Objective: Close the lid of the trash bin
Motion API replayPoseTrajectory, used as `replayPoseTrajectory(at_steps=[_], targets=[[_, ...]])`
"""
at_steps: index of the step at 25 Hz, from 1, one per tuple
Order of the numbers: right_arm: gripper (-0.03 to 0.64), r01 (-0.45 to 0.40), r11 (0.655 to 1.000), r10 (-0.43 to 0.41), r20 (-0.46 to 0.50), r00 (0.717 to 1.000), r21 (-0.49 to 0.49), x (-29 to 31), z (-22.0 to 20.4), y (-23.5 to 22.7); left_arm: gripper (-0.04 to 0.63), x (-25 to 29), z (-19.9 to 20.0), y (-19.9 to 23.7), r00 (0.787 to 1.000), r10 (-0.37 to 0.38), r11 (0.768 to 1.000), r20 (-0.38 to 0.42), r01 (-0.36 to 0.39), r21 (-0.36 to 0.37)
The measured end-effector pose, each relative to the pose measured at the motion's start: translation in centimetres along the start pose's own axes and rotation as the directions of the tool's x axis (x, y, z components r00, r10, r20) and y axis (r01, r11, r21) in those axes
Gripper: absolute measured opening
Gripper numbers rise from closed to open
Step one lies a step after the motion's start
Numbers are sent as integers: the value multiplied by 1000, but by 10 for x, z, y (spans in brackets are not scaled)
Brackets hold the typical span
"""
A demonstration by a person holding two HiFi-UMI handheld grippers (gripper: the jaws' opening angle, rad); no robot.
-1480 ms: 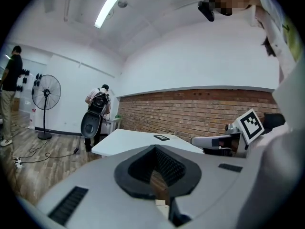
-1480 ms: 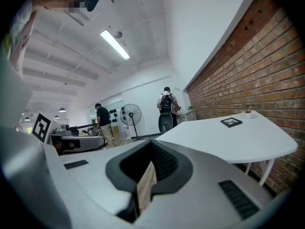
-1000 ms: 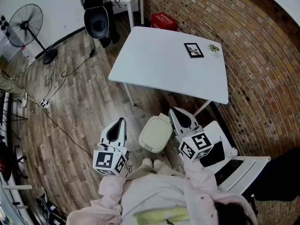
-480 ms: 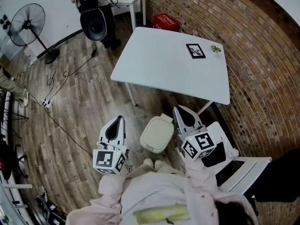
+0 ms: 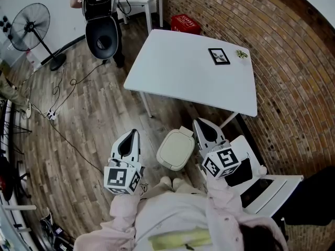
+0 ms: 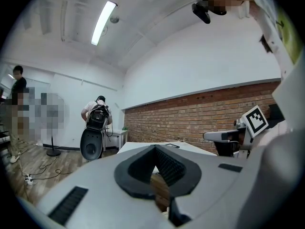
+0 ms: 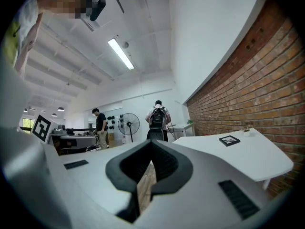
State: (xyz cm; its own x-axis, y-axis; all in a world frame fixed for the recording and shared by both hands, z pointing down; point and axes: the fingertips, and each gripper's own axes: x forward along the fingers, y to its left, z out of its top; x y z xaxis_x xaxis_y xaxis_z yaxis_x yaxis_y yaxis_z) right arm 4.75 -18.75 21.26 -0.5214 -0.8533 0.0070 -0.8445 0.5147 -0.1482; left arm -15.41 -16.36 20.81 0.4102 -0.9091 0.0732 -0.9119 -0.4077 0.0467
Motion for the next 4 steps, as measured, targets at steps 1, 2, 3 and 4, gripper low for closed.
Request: replayPoseTrajectory(at_steps=[1,2,3,4], targets=[[3,1,1000,-1,-1,1000,0,1,0,0,-8,0,0,1,1000,-1,1000,-1,1,-1],[4,1,1000,-1,-2,1000,0,2,0,1,-8,1,0,2,1000,-1,1000,-2,1,-1],[3,2,1000,-2,-2,1000,0,3,0,1,-8,1,0,3,1000,-1,1000,-3,1,-1],[4,2,1000,-2,-3,1000,0,4,0,2,-8,1,-1,5,1000,-1,1000,-4,1,-1]])
